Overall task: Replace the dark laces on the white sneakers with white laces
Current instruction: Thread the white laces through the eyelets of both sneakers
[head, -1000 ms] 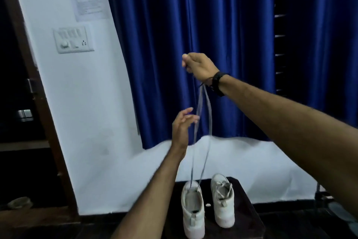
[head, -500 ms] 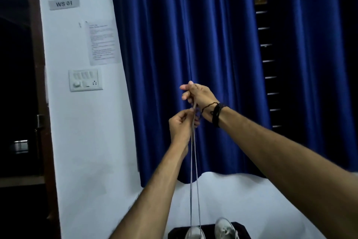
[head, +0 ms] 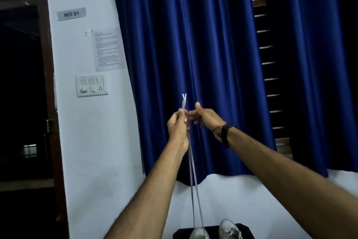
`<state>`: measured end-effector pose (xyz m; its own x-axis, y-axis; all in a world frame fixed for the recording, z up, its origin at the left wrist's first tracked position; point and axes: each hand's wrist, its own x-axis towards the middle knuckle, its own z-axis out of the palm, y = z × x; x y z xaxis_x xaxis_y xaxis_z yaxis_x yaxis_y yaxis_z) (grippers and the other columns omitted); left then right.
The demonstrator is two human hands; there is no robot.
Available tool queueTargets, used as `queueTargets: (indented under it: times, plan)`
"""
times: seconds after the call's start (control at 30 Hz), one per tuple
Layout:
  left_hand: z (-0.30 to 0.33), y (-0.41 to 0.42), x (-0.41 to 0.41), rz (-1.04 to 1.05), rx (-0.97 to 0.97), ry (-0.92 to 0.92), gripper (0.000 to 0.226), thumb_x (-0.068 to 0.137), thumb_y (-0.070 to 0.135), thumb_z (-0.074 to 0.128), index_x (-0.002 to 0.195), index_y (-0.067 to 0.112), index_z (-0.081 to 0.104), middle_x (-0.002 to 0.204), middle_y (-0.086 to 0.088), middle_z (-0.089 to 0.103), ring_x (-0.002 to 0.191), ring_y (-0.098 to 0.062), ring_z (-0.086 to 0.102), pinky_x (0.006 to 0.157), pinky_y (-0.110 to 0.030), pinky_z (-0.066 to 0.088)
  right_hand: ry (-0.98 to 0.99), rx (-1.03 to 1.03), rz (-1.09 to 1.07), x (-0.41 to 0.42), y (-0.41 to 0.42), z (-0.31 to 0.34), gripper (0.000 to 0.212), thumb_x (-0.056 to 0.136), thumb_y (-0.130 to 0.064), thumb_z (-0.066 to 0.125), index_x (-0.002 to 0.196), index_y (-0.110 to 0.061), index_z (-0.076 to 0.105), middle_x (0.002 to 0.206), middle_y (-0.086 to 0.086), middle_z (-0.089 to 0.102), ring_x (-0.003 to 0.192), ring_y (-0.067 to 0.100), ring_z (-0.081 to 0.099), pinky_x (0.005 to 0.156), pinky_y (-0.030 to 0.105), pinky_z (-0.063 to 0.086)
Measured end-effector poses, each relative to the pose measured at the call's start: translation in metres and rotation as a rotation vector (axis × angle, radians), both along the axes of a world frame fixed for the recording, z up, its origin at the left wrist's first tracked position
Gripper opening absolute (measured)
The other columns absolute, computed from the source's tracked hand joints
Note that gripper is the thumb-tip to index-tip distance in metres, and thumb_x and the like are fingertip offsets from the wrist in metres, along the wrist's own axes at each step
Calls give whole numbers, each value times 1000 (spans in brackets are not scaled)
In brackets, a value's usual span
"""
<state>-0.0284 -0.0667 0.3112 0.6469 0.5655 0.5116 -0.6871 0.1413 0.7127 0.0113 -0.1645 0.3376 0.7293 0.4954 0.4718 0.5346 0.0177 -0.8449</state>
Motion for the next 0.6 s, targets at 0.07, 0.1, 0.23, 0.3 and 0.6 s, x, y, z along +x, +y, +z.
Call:
queueTargets:
  times: [0.07, 0.1, 0.23, 0.3, 0.6]
  plan:
    - [4, 2, -3, -11, -49, -2, 25, 102, 22, 48, 83, 10, 58, 58, 1, 41, 46, -6, 34, 41, -18, 30, -12, -24, 119, 1, -1, -27, 38, 102, -33, 44, 106, -5, 69, 88, 3, 70, 72, 10, 59, 67, 22, 44]
    - [5, 3, -4, -9, -52, -1, 24, 102, 22, 49, 84, 9, 60, 58, 1, 44, 47, -7, 36, 41, -18, 32, -47, -38, 162, 1, -1, -39, 25, 99, -25, 54, 103, -5, 69, 84, 3, 69, 72, 12, 62, 68, 21, 49]
    - [3, 4, -9, 64, -1, 7, 25, 102, 22, 51, 88, 7, 65, 65, -3, 60, 53, -10, 53, 51, -19, 48, -281, -130, -45, -2, 4, -61, 6, 82, -14, 76, 88, -12, 76, 78, 5, 75, 71, 9, 71, 69, 15, 54]
    - [2, 5, -12, 101, 29, 2, 26, 102, 22, 50, 92, 2, 64, 69, -8, 65, 56, -13, 62, 55, -22, 53, -323, -49, -167, -5, 6, -65, 3, 79, -15, 78, 82, -13, 77, 72, 2, 74, 66, 6, 69, 64, 13, 52]
    - [-11, 26, -20, 323, 142, 53, 32, 103, 27, 46, 94, 2, 63, 68, -10, 64, 51, -17, 66, 48, -23, 51, -158, 158, -252, -10, 3, -72, 6, 87, -16, 69, 82, -19, 71, 71, -4, 71, 63, 0, 63, 69, 16, 50]
